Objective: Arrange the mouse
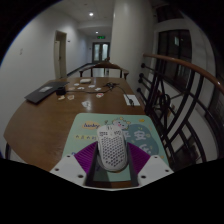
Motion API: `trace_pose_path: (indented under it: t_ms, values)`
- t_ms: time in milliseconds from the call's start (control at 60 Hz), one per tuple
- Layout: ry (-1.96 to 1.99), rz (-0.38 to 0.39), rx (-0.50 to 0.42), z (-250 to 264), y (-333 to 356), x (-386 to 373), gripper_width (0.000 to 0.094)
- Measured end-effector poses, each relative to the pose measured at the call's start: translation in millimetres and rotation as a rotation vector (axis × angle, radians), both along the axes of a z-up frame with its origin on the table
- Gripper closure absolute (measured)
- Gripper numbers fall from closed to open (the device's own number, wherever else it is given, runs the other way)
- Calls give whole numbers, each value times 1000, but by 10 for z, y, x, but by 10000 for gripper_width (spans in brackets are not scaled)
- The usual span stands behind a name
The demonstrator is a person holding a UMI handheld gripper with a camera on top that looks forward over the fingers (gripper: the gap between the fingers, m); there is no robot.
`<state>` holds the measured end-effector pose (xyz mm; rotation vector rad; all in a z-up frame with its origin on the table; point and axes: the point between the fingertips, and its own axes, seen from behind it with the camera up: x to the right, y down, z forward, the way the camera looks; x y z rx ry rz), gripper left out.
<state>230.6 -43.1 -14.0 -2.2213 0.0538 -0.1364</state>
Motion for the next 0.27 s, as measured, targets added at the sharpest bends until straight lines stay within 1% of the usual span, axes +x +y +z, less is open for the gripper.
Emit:
trace_pose_path:
  t_ms: [33,67,100,117,150,200,267]
  values:
    - [-16,10,-11,15,-18,14,334]
    - [-35,23,-29,31,-73,41,206]
    - [-55,44,-46,64,-133,81,100]
    - [-61,56,-49,86,-170,91,76]
    - [-67,81,-48,148,-252,99,68]
    - [-52,114,-45,231,-397,117,88]
    - [-14,135,-54,310,-648,145,87]
